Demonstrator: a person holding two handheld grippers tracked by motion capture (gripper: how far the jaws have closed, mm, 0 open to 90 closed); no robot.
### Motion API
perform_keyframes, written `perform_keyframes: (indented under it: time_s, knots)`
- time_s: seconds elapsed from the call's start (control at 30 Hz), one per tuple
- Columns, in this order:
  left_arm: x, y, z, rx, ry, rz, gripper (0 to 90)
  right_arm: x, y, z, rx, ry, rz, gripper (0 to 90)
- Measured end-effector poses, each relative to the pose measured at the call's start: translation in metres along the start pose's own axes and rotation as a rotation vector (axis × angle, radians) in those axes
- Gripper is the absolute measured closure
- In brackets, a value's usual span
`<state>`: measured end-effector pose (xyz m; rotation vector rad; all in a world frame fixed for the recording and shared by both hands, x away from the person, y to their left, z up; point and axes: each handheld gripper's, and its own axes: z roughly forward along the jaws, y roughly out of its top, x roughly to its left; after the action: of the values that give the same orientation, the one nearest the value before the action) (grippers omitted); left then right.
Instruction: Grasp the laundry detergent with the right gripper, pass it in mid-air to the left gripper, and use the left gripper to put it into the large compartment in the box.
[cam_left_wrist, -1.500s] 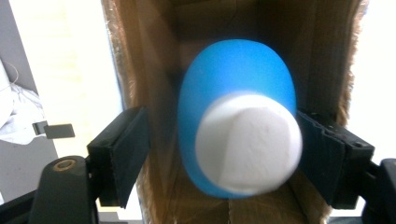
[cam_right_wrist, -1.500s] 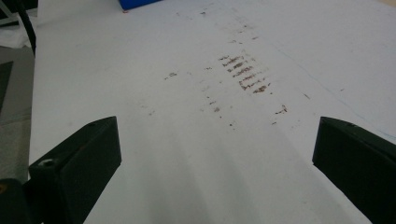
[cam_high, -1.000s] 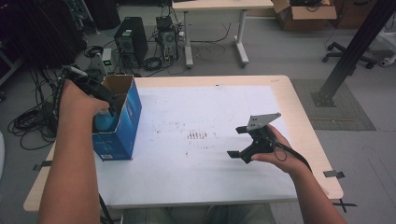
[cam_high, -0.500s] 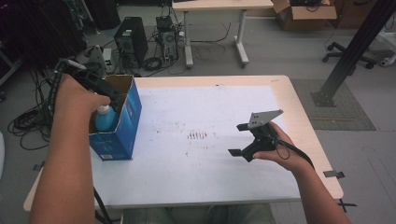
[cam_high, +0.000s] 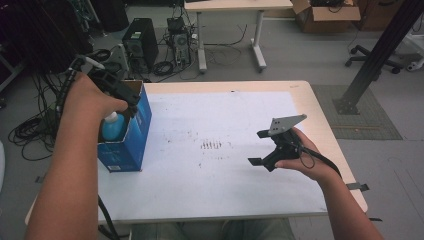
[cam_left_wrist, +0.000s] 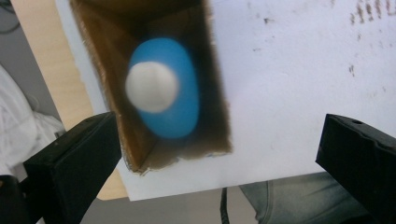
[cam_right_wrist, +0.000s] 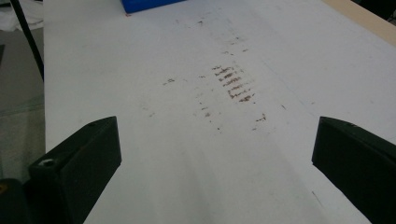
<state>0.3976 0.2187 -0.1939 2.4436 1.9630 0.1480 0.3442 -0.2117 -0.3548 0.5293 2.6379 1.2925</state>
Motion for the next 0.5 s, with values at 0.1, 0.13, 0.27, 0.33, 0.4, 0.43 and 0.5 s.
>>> perform_keyframes:
  time_s: [0.1,0.13,0.27,0.33,0.4,0.43,0.5]
  knots:
    - [-0.011,0.003,-0.007,-0.008,-0.003,0.053,0.2,-0.001,0.005,-0.006,0.015,-0.006,-0.013,1.3]
    - [-0.016,0.004,-0.01,-0.013,-0.004,0.077,0.2,-0.002,0.008,-0.01,0.027,-0.011,-0.023,1.3]
    - [-0.03,0.008,-0.019,-0.018,-0.007,0.152,0.2,-0.006,0.02,-0.022,0.066,-0.018,-0.047,1.3]
    - [-0.039,0.011,-0.024,-0.02,-0.012,0.201,0.2,-0.01,0.026,-0.028,0.1,-0.016,-0.052,1.4]
    - [-0.047,0.013,-0.028,-0.022,-0.013,0.239,0.2,-0.014,0.032,-0.034,0.141,-0.022,-0.055,1.5]
    - [-0.052,0.014,-0.03,-0.023,-0.009,0.266,0.2,-0.016,0.036,-0.037,0.16,-0.019,-0.058,1.7]
    - [-0.059,0.017,-0.033,-0.019,-0.01,0.307,0.3,-0.018,0.042,-0.041,0.19,-0.01,-0.068,1.8]
